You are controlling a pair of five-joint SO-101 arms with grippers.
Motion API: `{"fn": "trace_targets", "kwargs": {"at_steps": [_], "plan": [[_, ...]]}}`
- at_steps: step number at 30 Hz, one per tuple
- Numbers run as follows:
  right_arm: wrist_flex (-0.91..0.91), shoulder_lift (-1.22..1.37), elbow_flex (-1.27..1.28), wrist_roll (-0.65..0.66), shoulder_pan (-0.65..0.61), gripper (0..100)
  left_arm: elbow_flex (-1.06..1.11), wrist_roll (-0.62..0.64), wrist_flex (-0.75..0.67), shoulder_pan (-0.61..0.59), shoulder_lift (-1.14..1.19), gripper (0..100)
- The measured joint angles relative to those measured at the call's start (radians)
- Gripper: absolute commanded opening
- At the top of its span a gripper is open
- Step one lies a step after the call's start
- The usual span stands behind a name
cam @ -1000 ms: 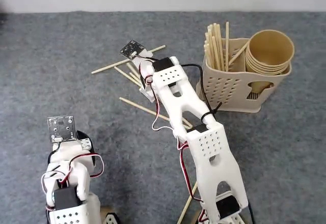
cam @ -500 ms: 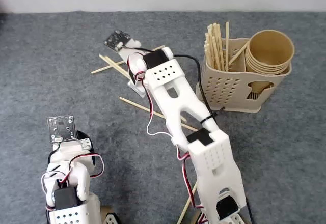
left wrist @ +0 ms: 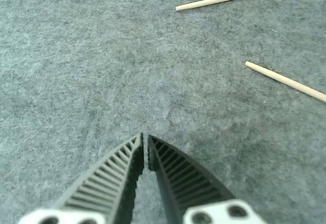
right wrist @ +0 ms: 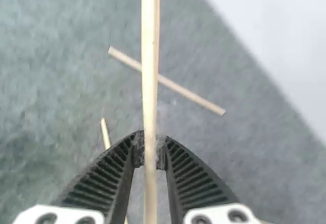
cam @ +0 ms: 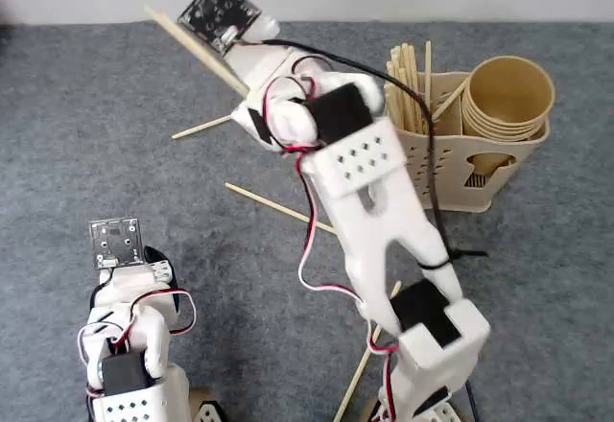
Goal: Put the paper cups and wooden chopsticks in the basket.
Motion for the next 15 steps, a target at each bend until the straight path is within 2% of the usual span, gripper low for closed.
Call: {"fn": "trace_targets", "kwargs": {"at_steps": [9, 15], "plan": [[-0.046, -0.094, -0.029, 0.066, 0.008, 0.8, 0.000, 0.000, 0.000, 0.000, 0.000, 1], [-0.046, -0.098, -0.176, 0.098, 0.100, 0.8, 0.000, 0.000, 0.000, 0.000, 0.000, 1]]}}
